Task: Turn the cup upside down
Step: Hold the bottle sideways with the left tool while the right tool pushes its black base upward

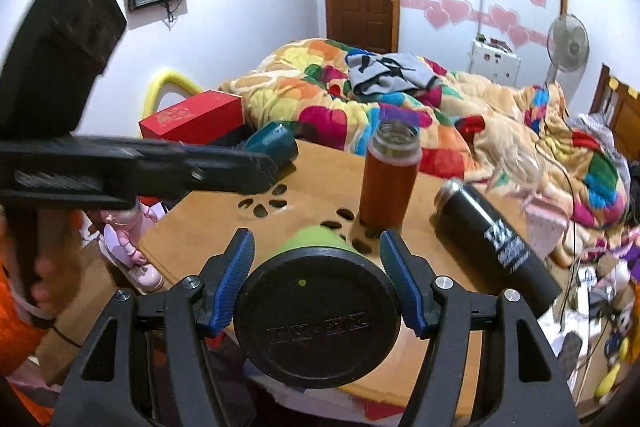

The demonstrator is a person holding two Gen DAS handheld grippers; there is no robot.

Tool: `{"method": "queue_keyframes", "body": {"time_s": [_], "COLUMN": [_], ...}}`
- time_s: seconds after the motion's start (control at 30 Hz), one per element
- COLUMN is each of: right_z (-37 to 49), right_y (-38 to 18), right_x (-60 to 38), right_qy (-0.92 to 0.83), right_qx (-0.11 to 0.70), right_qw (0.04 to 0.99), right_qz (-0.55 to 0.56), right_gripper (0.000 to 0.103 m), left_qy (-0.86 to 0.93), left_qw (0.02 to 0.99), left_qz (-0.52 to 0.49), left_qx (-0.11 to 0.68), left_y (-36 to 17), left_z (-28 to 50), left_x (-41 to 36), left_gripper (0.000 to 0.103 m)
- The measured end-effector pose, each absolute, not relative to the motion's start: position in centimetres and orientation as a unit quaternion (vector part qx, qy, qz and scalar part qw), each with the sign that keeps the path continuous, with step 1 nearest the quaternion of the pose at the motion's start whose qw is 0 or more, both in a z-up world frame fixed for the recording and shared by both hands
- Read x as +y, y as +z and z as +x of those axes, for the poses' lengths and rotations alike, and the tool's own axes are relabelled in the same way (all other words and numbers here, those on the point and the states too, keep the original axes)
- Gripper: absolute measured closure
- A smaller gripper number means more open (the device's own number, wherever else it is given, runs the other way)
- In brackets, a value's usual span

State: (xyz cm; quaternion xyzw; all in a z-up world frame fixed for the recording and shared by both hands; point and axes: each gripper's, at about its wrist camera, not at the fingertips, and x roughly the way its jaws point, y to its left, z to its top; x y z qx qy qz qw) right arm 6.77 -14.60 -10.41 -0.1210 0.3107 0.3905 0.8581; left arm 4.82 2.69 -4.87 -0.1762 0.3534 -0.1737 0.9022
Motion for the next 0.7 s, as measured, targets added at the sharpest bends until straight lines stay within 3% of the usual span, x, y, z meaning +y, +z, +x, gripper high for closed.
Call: {"method": "queue_keyframes", "body": {"time_s": [0.17,0.33,0.43,0.47,0.5,0.7], "right_z": [7.5,7.3,7.3,7.3,7.2,7.8], "right_y": [-10.1,-13.7,-16.5,-17.5,-18.1,-18.2], "right_x": [-13.3,-13.3,-13.4,-13.3,-13.4,-13.4], "right_qy": [0.402,0.386,0.382,0.381,0.382,0.393], "right_qx": [0.300,0.346,0.387,0.399,0.404,0.394], "right_qw": [0.853,0.843,0.829,0.824,0.822,0.824], "right_qz": [-0.143,-0.142,-0.132,-0.130,-0.127,-0.110], "right_gripper": [0.041,0.042,0.047,0.055,0.055,0.053], "left_qy": [-0.130,-0.108,-0.111,-0.112,-0.113,-0.119], "left_qw": [0.907,0.895,0.887,0.885,0.884,0.876], "left_qz": [-0.178,-0.186,-0.182,-0.179,-0.176,-0.148], "left_qx": [0.358,0.390,0.410,0.414,0.418,0.444], "left_y": [-5.9,-8.9,-10.4,-10.8,-11.2,-13.3], "left_z": [5.3,6.1,6.9,7.1,7.3,8.9], "left_x": [4.7,5.4,4.8,4.4,4.0,1.6], "left_gripper": [0.077,0.077,0.077,0.077,0.077,0.077]}}
